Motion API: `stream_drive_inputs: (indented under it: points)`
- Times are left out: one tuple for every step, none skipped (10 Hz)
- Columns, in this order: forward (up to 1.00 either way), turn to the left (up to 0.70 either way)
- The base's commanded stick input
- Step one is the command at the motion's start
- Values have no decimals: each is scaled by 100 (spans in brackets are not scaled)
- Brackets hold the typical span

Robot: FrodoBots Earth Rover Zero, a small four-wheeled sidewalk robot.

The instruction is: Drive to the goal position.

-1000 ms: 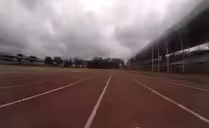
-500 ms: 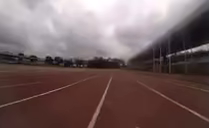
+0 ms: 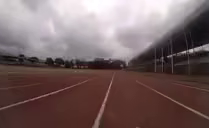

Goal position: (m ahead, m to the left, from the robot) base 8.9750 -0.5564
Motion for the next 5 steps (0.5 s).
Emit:
stream_drive_inputs:
  points:
    - [70,0]
    - [70,0]
    - [70,0]
    - [70,0]
    - [70,0]
